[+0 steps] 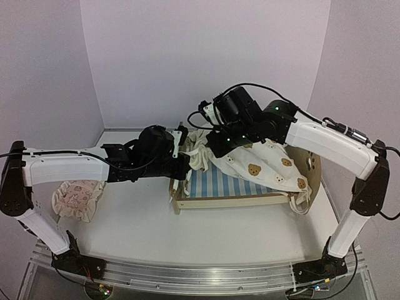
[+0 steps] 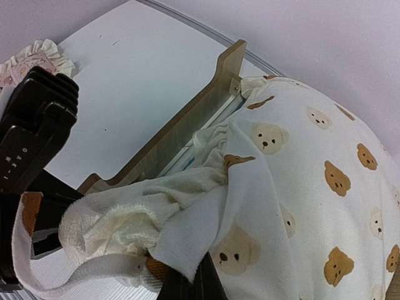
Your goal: Set up the pet bed
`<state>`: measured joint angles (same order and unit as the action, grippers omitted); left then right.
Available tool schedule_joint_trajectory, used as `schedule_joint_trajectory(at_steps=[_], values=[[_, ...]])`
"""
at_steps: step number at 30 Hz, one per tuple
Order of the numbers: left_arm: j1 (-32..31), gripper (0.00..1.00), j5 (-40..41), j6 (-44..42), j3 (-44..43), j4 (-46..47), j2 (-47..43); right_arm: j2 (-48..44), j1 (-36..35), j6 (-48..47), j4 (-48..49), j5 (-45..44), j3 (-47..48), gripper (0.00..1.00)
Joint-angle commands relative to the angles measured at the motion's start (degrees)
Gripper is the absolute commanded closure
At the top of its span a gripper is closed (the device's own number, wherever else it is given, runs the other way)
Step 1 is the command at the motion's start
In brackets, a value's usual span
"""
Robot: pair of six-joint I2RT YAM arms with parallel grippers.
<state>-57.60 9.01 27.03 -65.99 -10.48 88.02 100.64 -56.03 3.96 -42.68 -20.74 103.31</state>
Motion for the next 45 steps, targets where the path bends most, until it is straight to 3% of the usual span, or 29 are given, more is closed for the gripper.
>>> schedule_joint_trajectory(at_steps=[1,16,28,29,32,36,45], values=[[-0.1,1.0,3.8,-0.3,0.3,-1.3,-2.4,1.5,-0.4,1.2,3.1,1.3,3.0,1.0],[-0.1,0.99,2.8,1.3,3.1,-0.2,-1.3,3.9,-0.4,1.2,3.2,-0.1,3.5,1.0],[-0.1,0.91,-1.2,4.7,5.9,2.7,1.0,6.8,-0.4,0.3,3.3,-0.8,5.4,1.0],[-0.1,0.89,-1.5,4.9,6.0,2.8,1.1,7.1,-0.3,0.1,3.3,-1.0,5.8,1.0],[-0.1,0.68,-1.8,5.9,6.0,1.8,0.8,7.9,-0.4,-0.7,3.3,-1.5,6.9,1.0],[-0.1,0.5,0.7,9.0,6.9,-1.4,-1.3,9.2,-0.4,-1.0,3.3,-0.8,6.9,1.0],[-0.6,0.31,4.9,11.3,7.8,-8.3,-10.0,10.9,-0.4,-0.6,3.7,1.9,6.0,1.0]])
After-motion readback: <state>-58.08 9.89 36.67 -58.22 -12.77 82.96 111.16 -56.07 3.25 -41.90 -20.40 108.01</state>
